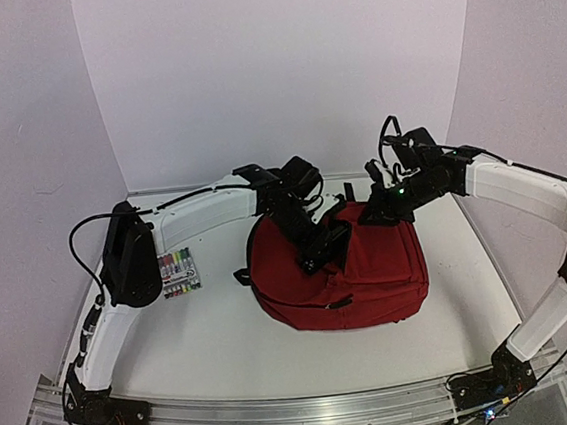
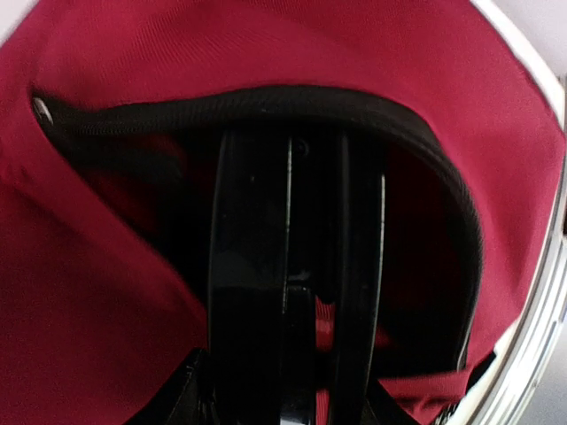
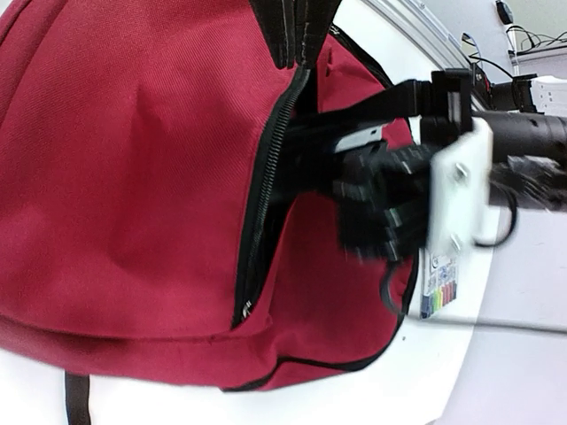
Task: Pack the student bag
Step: Place the stationery in the student bag.
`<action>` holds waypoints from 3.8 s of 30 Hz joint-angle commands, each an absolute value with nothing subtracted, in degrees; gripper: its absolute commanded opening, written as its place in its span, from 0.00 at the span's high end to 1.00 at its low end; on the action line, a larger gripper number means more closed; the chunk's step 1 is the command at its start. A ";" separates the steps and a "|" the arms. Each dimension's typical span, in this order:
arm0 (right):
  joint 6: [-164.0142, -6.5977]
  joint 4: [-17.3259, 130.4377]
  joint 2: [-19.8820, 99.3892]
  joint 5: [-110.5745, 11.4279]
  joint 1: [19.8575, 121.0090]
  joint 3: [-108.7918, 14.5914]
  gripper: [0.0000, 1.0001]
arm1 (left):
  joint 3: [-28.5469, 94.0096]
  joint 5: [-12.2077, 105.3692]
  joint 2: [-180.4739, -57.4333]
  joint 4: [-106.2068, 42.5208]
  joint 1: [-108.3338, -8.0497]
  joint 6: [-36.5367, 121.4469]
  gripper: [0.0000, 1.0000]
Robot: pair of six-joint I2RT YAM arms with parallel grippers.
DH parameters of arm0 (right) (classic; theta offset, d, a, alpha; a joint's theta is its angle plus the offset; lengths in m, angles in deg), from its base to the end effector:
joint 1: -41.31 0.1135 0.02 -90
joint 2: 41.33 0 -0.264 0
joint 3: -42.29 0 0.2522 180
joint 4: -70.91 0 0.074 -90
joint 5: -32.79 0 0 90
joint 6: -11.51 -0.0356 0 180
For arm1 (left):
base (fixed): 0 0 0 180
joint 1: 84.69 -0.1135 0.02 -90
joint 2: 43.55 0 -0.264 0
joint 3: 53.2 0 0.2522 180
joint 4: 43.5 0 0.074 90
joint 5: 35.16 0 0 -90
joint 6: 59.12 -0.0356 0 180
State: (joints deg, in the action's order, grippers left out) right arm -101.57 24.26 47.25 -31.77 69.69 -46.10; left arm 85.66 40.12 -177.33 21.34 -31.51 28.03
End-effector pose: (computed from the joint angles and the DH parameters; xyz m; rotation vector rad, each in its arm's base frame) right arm 0.2903 0.1742 0.2992 -0.3372 2.4770 0.9339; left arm 0.2975 -0.4125 0.2328 1.3530 2.3421 -0.6266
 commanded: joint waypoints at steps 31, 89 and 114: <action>-106.09 30.54 55.09 -41.17 69.66 -48.74 0.53 | 91.71 37.00 -179.11 11.63 -31.79 38.35 0.55; -105.10 30.43 52.89 -32.21 67.43 -45.07 1.00 | 57.79 28.82 -159.90 0.04 -38.02 52.31 0.31; -105.72 30.70 54.46 -26.32 67.44 -46.14 1.00 | 67.56 14.06 -169.98 -8.41 -36.77 59.00 0.83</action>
State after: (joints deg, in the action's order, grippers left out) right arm -105.56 30.36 55.62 -30.79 67.39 -45.27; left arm 63.71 18.32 -170.22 -2.78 -37.80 56.89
